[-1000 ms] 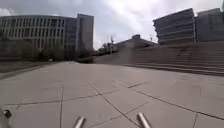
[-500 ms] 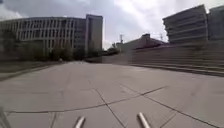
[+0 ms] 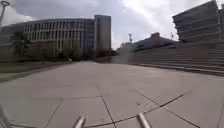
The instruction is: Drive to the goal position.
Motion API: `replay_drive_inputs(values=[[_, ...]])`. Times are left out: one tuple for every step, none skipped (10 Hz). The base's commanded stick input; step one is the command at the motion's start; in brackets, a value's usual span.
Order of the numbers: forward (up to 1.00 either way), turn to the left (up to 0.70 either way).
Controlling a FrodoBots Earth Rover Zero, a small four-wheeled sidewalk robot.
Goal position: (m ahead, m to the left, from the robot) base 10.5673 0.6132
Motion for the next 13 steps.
replay_drive_inputs(values=[[1.0,0.27],[1.0,0.27],[1.0,0.27],[1.0,0.27],[1.0,0.27],[1.0,0.27],[1.0,0.27],[1.0,0.27],[1.0,0.27],[1.0,0.27],[1.0,0.23],[1.0,0.04],[1.0,0.0]])
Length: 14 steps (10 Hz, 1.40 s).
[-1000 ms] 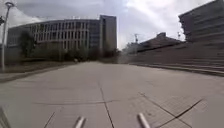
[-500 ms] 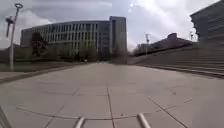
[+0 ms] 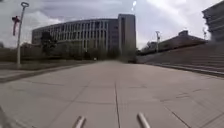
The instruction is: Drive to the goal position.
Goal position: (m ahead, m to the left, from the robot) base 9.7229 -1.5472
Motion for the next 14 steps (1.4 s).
replay_drive_inputs(values=[[1.0,0.0],[1.0,0.0],[1.0,0.0],[1.0,0.0],[1.0,0.0],[1.0,0.0],[1.0,0.0],[1.0,0.0],[1.0,0.0],[1.0,0.0],[1.0,0.0],[1.0,0.0],[1.0,0.0],[1.0,0.0]])
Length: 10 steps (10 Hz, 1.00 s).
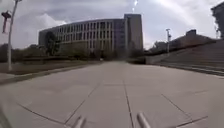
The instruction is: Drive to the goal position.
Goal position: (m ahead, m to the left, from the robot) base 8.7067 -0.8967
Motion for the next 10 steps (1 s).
replay_drive_inputs(values=[[1.0,0.0],[1.0,0.0],[1.0,0.0],[1.0,0.0],[1.0,0.0],[1.0,0.0],[1.0,0.0],[1.0,-0.03],[1.0,-0.27],[1.0,-0.25]])
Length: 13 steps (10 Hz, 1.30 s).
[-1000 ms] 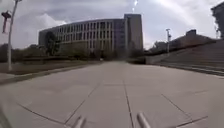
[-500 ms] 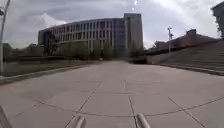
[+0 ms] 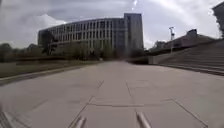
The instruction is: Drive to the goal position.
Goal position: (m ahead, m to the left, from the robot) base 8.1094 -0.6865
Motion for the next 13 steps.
replay_drive_inputs(values=[[1.0,-0.09],[1.0,0.0],[1.0,0.0],[1.0,0.0],[1.0,0.0],[1.0,0.0],[1.0,0.0],[1.0,0.0],[1.0,0.0],[1.0,0.0],[1.0,0.0],[1.0,0.0],[1.0,0.0]])
